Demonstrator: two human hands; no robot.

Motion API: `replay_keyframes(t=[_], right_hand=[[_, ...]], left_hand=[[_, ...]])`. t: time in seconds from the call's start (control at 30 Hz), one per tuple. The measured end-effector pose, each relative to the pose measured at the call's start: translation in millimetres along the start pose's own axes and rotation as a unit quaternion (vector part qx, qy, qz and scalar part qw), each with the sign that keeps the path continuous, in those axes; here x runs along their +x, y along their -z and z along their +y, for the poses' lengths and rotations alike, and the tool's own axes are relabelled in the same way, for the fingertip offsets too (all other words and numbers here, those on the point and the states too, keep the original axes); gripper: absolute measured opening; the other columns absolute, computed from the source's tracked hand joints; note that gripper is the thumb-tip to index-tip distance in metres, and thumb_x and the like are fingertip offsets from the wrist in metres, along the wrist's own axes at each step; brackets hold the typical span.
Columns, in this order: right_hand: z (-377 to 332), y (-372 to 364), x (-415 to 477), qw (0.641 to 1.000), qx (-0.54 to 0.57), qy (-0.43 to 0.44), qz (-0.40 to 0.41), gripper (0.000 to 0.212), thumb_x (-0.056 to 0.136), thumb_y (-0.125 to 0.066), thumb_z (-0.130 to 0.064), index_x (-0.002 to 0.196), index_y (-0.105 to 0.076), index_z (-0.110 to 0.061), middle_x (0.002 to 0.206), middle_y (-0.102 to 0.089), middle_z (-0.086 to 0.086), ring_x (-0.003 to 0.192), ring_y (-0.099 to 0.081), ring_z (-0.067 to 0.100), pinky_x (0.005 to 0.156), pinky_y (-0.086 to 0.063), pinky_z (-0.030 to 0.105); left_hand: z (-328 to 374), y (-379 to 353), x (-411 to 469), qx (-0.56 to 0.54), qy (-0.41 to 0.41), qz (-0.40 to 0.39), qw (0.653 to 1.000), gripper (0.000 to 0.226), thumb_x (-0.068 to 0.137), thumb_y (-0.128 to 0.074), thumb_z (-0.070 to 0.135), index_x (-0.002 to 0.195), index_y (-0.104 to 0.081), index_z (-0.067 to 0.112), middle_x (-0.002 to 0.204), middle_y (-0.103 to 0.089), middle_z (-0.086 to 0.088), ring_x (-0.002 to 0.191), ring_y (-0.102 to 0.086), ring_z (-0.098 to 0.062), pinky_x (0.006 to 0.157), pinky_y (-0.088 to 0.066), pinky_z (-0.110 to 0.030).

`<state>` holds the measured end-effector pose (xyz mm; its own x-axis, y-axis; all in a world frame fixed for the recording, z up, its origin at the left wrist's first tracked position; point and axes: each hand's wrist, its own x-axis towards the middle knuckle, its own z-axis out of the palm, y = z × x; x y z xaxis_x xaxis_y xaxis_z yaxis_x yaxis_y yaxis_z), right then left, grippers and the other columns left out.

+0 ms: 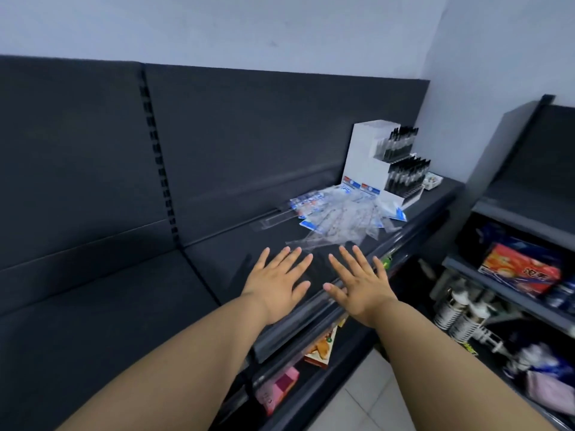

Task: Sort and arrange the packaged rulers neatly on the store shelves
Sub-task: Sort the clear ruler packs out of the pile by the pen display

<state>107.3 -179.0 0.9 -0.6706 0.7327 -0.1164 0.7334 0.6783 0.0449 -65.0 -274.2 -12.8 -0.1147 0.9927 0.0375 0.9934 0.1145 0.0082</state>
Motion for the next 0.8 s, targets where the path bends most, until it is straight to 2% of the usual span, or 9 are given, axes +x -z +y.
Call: replay_keyframes(t=[0.13,0.23,0.3,0.43,0.6,0.67,0.8], right_hand=[[53,-6,51,1.000,-0.014,0.015,0.001,0.094,0.064,0.018,-0.079,0.148,0.012,-0.036,0.150,0.029,-0.012,0.133,0.034,0.009,0.115,0.016,0.046],[92,1,90,1.000,-0.017,-0.001,0.001,0.071,0.089,-0.007,-0.069,0.149,0.011,-0.036,0.155,0.025,-0.009,0.139,0.030,0.012,0.116,0.015,0.046],[111,10,111,1.000,-0.013,0.003,0.004,0.067,0.094,-0.016,-0.063,0.149,0.010,-0.036,0.156,0.023,-0.008,0.141,0.027,0.013,0.116,0.015,0.045],[165,16,171,1.000,-0.007,0.015,0.010,0.066,0.094,-0.016,-0.062,0.149,0.010,-0.036,0.156,0.023,-0.008,0.141,0.028,0.013,0.117,0.013,0.044],[202,0,229,0.997,0.011,0.068,-0.027,0.066,0.095,-0.021,-0.060,0.150,0.007,-0.035,0.156,0.021,-0.009,0.142,0.024,0.012,0.117,0.010,0.039],[211,-1,255,0.995,0.020,0.097,-0.034,0.066,0.096,-0.023,-0.059,0.150,0.005,-0.035,0.157,0.018,-0.009,0.143,0.022,0.011,0.118,0.008,0.037],[225,-1,307,0.986,0.025,0.162,-0.044,0.062,0.097,-0.021,-0.055,0.151,0.003,-0.033,0.158,0.014,-0.010,0.144,0.017,0.010,0.117,0.008,0.036]], left_hand=[[14,-13,85,-0.017,0.002,0.004,1.000,0.055,0.100,-0.010,0.051,0.149,0.011,0.036,0.159,0.011,0.008,0.145,0.013,-0.011,0.117,0.011,-0.045],[18,-19,144,-0.010,0.008,0.004,1.000,0.056,0.099,-0.009,0.053,0.148,0.011,0.036,0.158,0.012,0.009,0.145,0.013,-0.010,0.117,0.013,-0.044],[18,-19,173,-0.010,0.007,0.003,1.000,0.056,0.099,-0.010,0.053,0.148,0.011,0.037,0.158,0.013,0.010,0.145,0.013,-0.010,0.117,0.014,-0.043],[22,-23,247,-0.021,0.024,0.003,0.999,0.056,0.099,-0.011,0.052,0.149,0.008,0.036,0.159,0.009,0.009,0.146,0.010,-0.011,0.117,0.013,-0.043],[13,-42,293,-0.038,0.061,-0.003,0.997,0.055,0.100,-0.016,0.049,0.151,0.001,0.035,0.160,0.004,0.008,0.147,0.006,-0.012,0.117,0.011,-0.043],[10,-49,308,-0.041,0.093,-0.011,0.995,0.055,0.101,-0.016,0.048,0.151,0.000,0.034,0.160,0.005,0.007,0.147,0.008,-0.013,0.117,0.011,-0.043],[6,-63,338,-0.085,0.211,-0.025,0.974,0.053,0.101,-0.012,0.046,0.151,0.002,0.034,0.160,0.006,0.004,0.147,0.008,-0.018,0.118,0.006,-0.045]])
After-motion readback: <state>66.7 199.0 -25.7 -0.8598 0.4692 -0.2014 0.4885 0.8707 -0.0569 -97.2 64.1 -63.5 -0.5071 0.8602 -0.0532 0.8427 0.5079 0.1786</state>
